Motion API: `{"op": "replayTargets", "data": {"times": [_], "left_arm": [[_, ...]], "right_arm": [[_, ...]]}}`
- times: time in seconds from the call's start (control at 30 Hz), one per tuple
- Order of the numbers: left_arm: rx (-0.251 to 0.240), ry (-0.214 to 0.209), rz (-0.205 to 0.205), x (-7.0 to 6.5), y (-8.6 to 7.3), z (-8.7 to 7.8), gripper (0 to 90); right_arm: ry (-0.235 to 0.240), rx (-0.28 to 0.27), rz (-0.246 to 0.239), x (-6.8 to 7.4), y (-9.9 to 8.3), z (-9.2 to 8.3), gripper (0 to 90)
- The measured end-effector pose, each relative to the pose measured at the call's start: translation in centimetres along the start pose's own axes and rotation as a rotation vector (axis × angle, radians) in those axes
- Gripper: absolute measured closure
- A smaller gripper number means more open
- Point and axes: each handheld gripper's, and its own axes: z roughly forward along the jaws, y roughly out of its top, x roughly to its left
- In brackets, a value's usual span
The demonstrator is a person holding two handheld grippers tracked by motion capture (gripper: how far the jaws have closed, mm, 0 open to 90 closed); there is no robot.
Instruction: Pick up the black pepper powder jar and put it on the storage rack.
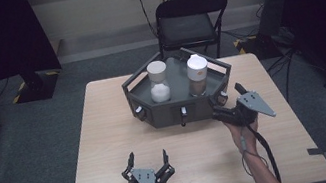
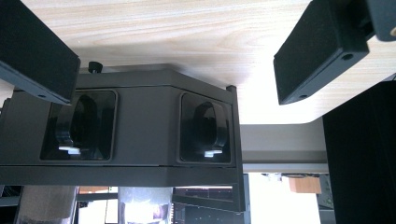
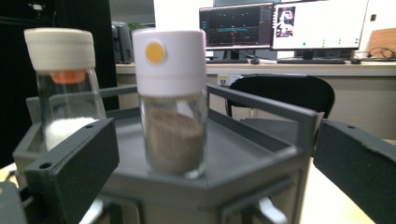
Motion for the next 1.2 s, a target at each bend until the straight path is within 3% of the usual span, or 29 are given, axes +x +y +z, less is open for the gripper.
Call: {"op": "replayTargets", "data": {"times": [0.33, 0.63, 0.93, 1.2], "left_arm": [[0.0, 0.0, 0.0, 0.0, 0.0, 0.0, 0.0], [0.0, 0.003, 0.0, 0.0, 0.0, 0.0, 0.0], [0.0, 0.007, 0.0, -0.1, 0.0, 0.0, 0.0], [0.0, 0.008, 0.0, -0.1, 0.0, 0.0, 0.0]], "right_arm": [[-0.041, -0.013, -0.006, -0.9, -2.5, -3.4, 0.0], [-0.082, -0.008, 0.016, -1.3, -4.3, -5.8, 0.0], [-0.106, 0.0, 0.021, -1.1, -6.3, -7.8, 0.0], [-0.133, 0.015, -0.012, -0.1, -7.6, -9.1, 0.0]]}}
